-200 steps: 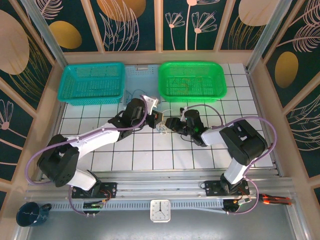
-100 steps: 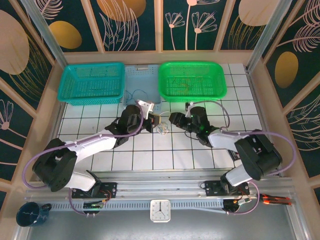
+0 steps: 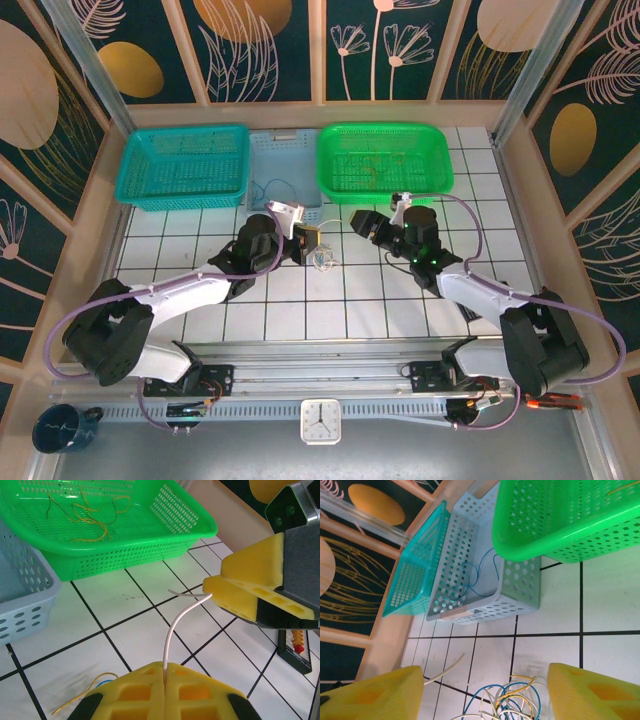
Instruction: Untangle the cables
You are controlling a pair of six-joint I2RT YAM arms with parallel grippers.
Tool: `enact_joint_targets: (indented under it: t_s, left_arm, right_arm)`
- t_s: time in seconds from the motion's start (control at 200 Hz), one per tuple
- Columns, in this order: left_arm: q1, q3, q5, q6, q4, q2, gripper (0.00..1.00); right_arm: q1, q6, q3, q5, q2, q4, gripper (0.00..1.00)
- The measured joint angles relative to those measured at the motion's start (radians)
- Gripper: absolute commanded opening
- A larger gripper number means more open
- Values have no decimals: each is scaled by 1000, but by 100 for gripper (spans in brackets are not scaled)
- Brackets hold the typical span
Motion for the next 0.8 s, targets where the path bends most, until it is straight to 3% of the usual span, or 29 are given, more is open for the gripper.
enact_joint_targets:
  t_s: [0.11,0.39,0.606,0.801]
  left_arm:
    - [0,-2,0,-1,8,0,0]
    - [0,-4,0,-7,23,0,0]
    - [0,-6,1,-7,24,0,0]
    - [0,-17,8,-9,45,0,0]
  right_arm:
    - [11,19,2,-27,2,21,78]
    - [59,122,18,-103,114,174,78]
    - [84,172,40,-134,179,252,73]
    - [83,174,80,-139,180,262,62]
